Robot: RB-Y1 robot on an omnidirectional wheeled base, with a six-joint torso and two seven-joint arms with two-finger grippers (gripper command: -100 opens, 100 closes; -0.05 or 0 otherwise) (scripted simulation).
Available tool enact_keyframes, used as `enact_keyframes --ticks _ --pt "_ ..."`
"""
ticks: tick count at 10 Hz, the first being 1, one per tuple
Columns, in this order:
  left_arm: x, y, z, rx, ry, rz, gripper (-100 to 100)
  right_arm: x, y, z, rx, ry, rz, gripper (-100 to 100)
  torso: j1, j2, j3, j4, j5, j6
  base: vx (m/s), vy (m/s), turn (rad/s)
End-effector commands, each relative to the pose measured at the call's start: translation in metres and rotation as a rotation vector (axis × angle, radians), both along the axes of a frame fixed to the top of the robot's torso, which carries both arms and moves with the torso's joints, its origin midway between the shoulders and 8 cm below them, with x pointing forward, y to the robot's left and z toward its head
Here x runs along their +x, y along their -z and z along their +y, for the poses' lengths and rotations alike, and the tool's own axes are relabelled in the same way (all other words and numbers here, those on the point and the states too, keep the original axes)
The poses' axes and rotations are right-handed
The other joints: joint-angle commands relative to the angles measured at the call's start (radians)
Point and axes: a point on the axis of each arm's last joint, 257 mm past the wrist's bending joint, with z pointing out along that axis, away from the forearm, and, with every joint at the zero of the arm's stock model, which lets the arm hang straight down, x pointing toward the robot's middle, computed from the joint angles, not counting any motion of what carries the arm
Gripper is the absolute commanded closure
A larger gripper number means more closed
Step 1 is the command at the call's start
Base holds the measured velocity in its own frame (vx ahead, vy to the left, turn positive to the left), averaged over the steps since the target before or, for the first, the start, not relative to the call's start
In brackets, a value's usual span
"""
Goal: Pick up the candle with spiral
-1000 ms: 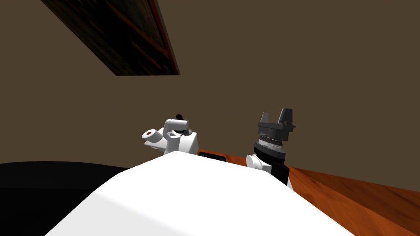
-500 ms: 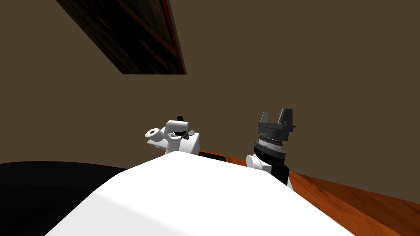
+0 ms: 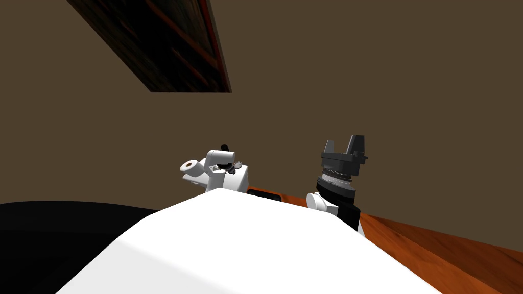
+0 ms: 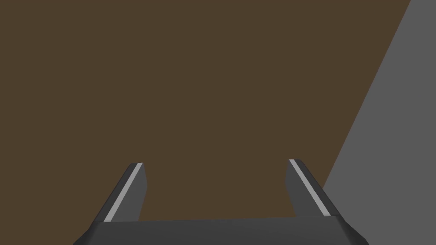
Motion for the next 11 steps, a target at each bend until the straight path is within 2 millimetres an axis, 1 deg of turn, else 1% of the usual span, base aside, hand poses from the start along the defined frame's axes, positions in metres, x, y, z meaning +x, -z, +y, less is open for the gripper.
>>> enact_keyframes --ticks 1,3,4,5,6,8,11 --pt "0.0 0.0 0.0 0.0 0.0 0.0 -100 0.0 0.0 0.0 0.0 0.0 0.0 0 0.0 0.0 0.0 0.0 0.0 0.0 0.009 0.008 0.03" --pt "0.0 0.0 0.0 0.0 0.0 0.0 -100 0.0 0.0 0.0 0.0 0.0 0.0 0 -0.001 0.001 0.0 0.0 0.0 0.0 -0.004 -0.004 -0.014" --pt "0.018 -0.013 0.008 0.031 0.009 -0.073 -100 0.0 0.0 0.0 0.0 0.0 0.0 0 -0.001 0.0 0.0 0.0 0.0 0.0 -0.009 -0.004 0.008" --pt "0.027 -0.02 0.012 0.047 0.013 -0.11 -100 0.0 0.0 0.0 0.0 0.0 0.0 0 -0.001 0.001 0.0 0.0 0.0 0.0 -0.021 -0.011 0.006" --pt "0.029 -0.021 0.012 0.049 0.015 -0.118 -100 0.0 0.0 0.0 0.0 0.0 0.0 0 -0.001 0.002 0.001 0.0 0.0 0.0 -0.016 -0.008 0.003" --pt "0.048 -0.036 0.02 0.083 0.024 -0.2 -100 0.0 0.0 0.0 0.0 0.0 0.0 0 -0.001 0.002 0.001 0.0 0.0 0.0 -0.026 -0.018 0.007" --pt "0.067 -0.056 0.03 0.125 0.027 -0.288 -100 0.0 0.0 0.0 0.0 0.0 0.0 0 -0.003 0.004 0.002 0.001 -0.001 0.0 -0.051 -0.043 0.009"
